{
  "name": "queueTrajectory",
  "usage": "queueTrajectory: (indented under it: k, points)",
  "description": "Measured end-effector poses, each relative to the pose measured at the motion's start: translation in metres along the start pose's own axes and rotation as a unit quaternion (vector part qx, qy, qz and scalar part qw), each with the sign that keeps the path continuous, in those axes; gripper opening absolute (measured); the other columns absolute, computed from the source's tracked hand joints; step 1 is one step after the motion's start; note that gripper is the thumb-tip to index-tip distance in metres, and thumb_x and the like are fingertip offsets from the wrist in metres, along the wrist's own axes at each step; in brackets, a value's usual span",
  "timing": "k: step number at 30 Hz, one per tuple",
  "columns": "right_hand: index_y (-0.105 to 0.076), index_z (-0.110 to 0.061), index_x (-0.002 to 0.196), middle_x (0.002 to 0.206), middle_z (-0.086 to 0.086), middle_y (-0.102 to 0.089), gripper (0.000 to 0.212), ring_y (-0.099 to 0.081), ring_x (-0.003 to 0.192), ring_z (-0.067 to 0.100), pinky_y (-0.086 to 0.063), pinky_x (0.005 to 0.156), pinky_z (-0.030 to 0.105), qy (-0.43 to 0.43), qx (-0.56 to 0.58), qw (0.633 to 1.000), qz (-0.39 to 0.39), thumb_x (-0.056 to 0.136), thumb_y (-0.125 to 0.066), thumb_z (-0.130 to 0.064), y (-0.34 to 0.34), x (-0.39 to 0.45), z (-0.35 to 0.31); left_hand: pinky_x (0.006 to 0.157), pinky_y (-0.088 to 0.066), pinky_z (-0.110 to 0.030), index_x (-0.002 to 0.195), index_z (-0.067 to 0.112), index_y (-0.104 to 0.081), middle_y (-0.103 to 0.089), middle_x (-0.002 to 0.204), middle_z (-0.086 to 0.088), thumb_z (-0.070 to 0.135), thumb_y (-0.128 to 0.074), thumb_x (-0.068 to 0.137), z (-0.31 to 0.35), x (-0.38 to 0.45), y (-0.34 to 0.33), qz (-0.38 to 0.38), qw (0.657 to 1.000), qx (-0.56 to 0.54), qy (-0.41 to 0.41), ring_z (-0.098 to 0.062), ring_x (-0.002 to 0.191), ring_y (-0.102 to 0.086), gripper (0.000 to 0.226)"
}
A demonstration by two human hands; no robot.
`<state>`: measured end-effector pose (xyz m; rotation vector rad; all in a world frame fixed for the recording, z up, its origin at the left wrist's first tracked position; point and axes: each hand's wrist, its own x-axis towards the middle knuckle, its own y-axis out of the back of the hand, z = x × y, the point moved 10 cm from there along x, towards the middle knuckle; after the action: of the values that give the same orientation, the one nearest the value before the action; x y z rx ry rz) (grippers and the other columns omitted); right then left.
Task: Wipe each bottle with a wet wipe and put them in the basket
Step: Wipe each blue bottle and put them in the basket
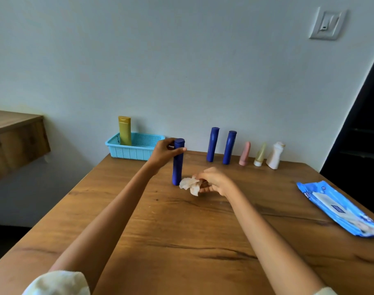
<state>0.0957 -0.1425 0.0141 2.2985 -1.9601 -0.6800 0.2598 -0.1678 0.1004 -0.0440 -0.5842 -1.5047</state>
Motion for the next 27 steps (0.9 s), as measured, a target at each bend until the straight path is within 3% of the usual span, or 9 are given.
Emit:
queueTrajectory:
  k: [4, 8, 10, 12, 15, 20, 24, 27]
  points:
    - [-0.066, -0.005, 0.103, 0.082, 0.005, -0.06, 0.022, -0.054, 0.067, 0.012, -0.043, 0.05, 0.021, -0.023, -0.104, 0.994, 0.037, 0.087, -0.057, -0.017, 0.012, 0.006, 0.009, 0.076, -0.051, -0.023, 0.106, 0.009, -0.059, -0.063, 0.098, -0.006, 0.023, -0.07, 0.082, 0.0, -0.001, 0.001, -0.001, 1.0, 0.021, -0.009, -0.022, 0.094, -0.061, 0.03]
    - [-0.063, -0.009, 0.115, 0.112, 0.006, -0.06, 0.034, -0.057, 0.099, 0.021, -0.044, 0.073, 0.029, 0.039, -0.137, 0.986, 0.087, 0.092, -0.053, -0.033, 0.03, 0.024, -0.008, 0.079, -0.051, -0.03, 0.106, 0.01, -0.063, -0.065, 0.096, -0.004, 0.025, -0.073, 0.081, -0.003, 0.011, 0.01, 0.042, 0.999, 0.005, -0.004, -0.017, 0.087, -0.06, 0.031]
    - [-0.064, -0.009, 0.112, 0.113, 0.006, -0.064, 0.035, -0.06, 0.104, 0.023, -0.045, 0.08, 0.031, 0.107, -0.116, 0.973, 0.168, 0.092, -0.055, -0.036, 0.05, 0.034, -0.03, 0.075, -0.049, -0.027, 0.1, 0.014, -0.064, -0.065, 0.092, -0.004, 0.024, -0.073, 0.081, -0.002, 0.021, 0.016, 0.076, 0.997, -0.012, -0.001, -0.012, 0.078, -0.059, 0.023]
    - [-0.063, -0.01, 0.109, 0.111, 0.006, -0.066, 0.031, -0.061, 0.101, 0.022, -0.046, 0.077, 0.029, 0.151, -0.085, 0.949, 0.264, 0.088, -0.06, -0.033, 0.072, 0.042, -0.048, 0.072, -0.048, -0.026, 0.097, 0.014, -0.064, -0.065, 0.09, -0.004, 0.022, -0.074, 0.081, -0.001, 0.033, 0.014, 0.09, 0.996, -0.013, -0.004, -0.01, 0.073, -0.058, 0.021]
    - [-0.056, -0.007, 0.115, 0.114, 0.009, -0.063, 0.033, -0.061, 0.101, 0.025, -0.044, 0.074, 0.027, 0.17, -0.079, 0.924, 0.333, 0.089, -0.061, -0.026, 0.086, 0.063, -0.064, 0.074, -0.051, -0.033, 0.102, 0.01, -0.066, -0.065, 0.091, -0.003, 0.024, -0.074, 0.08, -0.007, 0.054, 0.003, 0.095, 0.995, 0.009, 0.003, -0.015, 0.077, -0.06, 0.028]
    - [-0.044, -0.006, 0.13, 0.127, 0.011, -0.053, 0.042, -0.057, 0.111, 0.029, -0.05, 0.082, 0.036, 0.184, -0.127, 0.896, 0.384, 0.093, -0.055, -0.024, 0.096, 0.103, -0.088, 0.06, -0.041, -0.015, 0.111, 0.006, -0.065, -0.063, 0.097, -0.001, 0.024, -0.073, 0.081, -0.02, 0.092, -0.009, 0.106, 0.994, 0.037, 0.014, -0.014, 0.082, -0.058, 0.035]
    - [-0.035, -0.011, 0.137, 0.133, 0.014, -0.043, 0.05, -0.05, 0.116, 0.028, -0.055, 0.076, 0.04, 0.177, -0.249, 0.841, 0.448, 0.093, -0.055, -0.024, 0.11, 0.115, -0.11, 0.072, -0.041, -0.023, 0.113, 0.006, -0.064, -0.065, 0.105, -0.004, 0.025, -0.072, 0.082, -0.026, 0.119, -0.01, 0.103, 0.994, 0.045, 0.012, -0.015, 0.086, -0.059, 0.037]
    - [-0.034, -0.013, 0.139, 0.129, 0.015, -0.046, 0.051, -0.052, 0.112, 0.029, -0.05, 0.066, 0.035, 0.173, -0.284, 0.842, 0.425, 0.094, -0.053, -0.03, 0.115, 0.129, -0.117, 0.075, -0.043, -0.025, 0.113, 0.005, -0.063, -0.066, 0.107, -0.005, 0.027, -0.072, 0.082, -0.026, 0.13, -0.012, 0.091, 0.994, 0.053, 0.001, -0.016, 0.089, -0.058, 0.039]
